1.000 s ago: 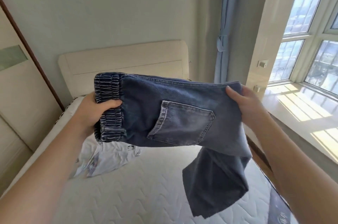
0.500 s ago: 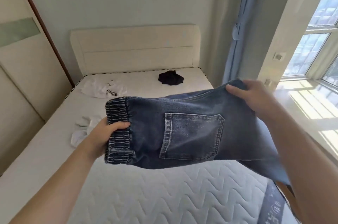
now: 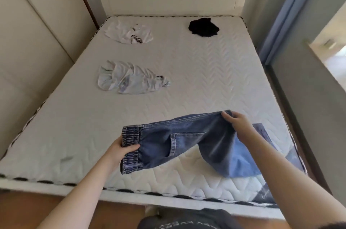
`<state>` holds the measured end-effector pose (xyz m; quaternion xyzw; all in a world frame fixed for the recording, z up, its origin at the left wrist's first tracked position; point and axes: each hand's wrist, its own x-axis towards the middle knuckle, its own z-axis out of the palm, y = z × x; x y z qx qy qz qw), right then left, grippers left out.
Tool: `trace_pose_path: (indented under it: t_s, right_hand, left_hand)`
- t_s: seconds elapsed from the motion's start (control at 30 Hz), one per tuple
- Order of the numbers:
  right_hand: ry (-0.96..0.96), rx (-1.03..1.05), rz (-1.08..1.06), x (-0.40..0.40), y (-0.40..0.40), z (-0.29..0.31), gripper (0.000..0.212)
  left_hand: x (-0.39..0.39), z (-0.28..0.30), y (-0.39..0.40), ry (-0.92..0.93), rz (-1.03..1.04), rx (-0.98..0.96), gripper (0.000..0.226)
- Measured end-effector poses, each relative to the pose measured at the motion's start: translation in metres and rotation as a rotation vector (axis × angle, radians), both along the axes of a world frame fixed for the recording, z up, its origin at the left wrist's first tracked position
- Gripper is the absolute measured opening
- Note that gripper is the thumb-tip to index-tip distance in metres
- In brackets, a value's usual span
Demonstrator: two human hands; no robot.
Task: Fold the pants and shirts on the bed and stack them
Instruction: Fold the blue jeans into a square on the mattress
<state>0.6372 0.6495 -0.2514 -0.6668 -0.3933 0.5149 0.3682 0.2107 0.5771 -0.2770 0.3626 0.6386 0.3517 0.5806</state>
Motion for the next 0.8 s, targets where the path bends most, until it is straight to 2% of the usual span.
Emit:
trace_pose_path:
  t_s: [0.17, 0.23, 0.47, 0.6, 0.8]
  right_hand:
    - [-0.307, 0.012, 0.163, -0.031, 0.011, -0.028, 0.047]
    - [-0.387, 0.007, 0.243, -0.048, 0.013, -0.039, 0.047]
    - [-0.369, -0.087, 0.335, -0.139, 0.011, -0.073, 0.035]
    - [-0.384, -0.116, 0.329, -0.209, 0.016, -0.094, 0.044]
    - [-0.434, -0.189, 0.383, -0.324, 0.038, -0.119, 0.041]
  left_hand:
    - [-0.031, -0.023, -0.028, 0.002, 0.101, -0.105, 0.036]
    - [-0.046, -0.031, -0.038, 0.015, 0.118, -0.143, 0.035]
    - [-0.114, -0.059, -0.065, 0.019, 0.186, -0.243, 0.033]
    - [-0.169, -0.081, -0.068, 0.009, 0.197, -0.296, 0.033]
    - [-0.281, -0.097, -0.041, 0.091, 0.169, -0.316, 0.029]
